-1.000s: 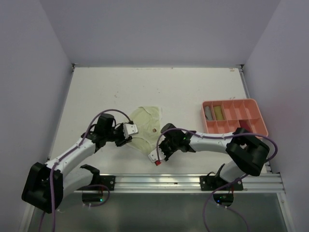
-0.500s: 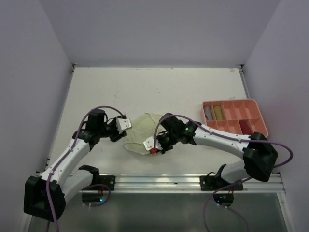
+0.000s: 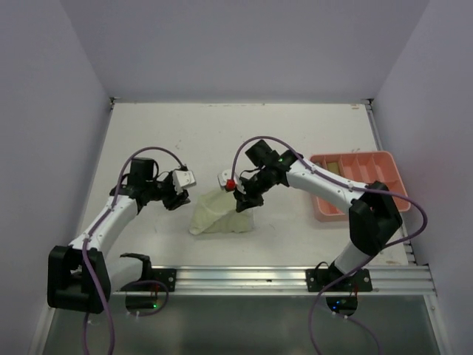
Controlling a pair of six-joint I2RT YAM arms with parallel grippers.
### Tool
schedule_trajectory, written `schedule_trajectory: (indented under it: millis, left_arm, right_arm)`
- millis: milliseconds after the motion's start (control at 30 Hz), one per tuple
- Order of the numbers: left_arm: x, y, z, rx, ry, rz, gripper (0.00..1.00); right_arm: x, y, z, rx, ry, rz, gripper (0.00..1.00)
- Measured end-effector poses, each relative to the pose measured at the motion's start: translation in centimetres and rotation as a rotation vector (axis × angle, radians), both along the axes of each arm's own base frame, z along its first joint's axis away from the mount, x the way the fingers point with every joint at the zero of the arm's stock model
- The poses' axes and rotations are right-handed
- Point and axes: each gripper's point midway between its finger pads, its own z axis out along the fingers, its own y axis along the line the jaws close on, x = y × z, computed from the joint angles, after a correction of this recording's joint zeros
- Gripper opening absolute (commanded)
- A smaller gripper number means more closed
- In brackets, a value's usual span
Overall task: Roll the underwear
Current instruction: Fold the underwear
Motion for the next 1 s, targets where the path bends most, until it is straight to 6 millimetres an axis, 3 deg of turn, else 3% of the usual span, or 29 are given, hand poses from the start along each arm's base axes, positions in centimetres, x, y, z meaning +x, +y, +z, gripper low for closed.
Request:
schedule_trajectory:
  millis: [167,433,567,1000]
  left_arm:
    - [-0.1,0.0,-0.2,-0.016,0.007,-0.101,0.50]
    - [1.7,-1.2,-2.6,-0.075,0.175,-0.126,0.50]
    - [1.6,-1.2,-4.5,-0.076,0.248,-0.121,0.49]
    - [2.5,-3.8,-4.8,-0.079,0.240,-0.168,0.44]
  right_arm:
    - [2.2,-0.5,-0.3,-0.014,0.049,-0.044,0.00]
    - [1.3,-0.9,-0.3,-0.025,0.081,-0.018,0.00]
    - [1.2,-1.2,-0.3,-0.032,0.085,-0.017,0.00]
    - [1.5,-1.2,0.1,-0.028,0.078,-0.017,0.00]
